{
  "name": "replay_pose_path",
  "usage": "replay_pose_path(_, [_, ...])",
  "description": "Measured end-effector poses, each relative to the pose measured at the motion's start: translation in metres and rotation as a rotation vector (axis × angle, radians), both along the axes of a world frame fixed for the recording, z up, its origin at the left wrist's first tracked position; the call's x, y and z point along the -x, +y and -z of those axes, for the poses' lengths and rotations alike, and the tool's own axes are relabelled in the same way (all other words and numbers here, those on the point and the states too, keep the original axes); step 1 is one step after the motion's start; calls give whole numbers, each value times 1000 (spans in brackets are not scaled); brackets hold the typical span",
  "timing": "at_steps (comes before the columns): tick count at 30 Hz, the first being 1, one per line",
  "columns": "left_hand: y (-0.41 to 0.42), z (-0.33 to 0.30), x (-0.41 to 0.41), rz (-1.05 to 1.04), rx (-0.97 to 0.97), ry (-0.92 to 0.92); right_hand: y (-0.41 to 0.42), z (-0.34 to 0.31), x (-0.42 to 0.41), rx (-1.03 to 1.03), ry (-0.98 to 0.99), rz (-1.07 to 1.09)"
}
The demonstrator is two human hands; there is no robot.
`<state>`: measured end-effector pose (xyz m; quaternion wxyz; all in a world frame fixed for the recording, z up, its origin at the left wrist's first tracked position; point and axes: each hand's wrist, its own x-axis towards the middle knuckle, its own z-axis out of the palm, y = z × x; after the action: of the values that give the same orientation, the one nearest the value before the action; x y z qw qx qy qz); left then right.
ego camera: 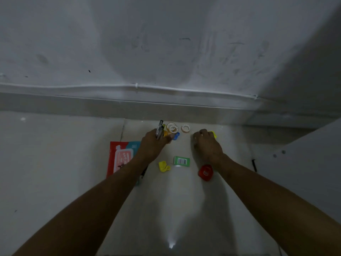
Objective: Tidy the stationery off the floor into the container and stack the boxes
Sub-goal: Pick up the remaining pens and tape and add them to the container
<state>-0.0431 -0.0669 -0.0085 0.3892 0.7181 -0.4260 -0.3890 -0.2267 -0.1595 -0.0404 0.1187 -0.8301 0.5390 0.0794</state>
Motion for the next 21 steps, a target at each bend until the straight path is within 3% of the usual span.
replay_pose_path(3, [-3,6,-4,-40,18,24,-4,10,-1,42,46,-8])
replay_pose_path(11, [-2,10,-9,-48,28,94,-28,4,-19,81,-198,-1])
replay_pose_path(21, [-2,17,-10,-63,41,180,-35,16,-39,3,-106,-106])
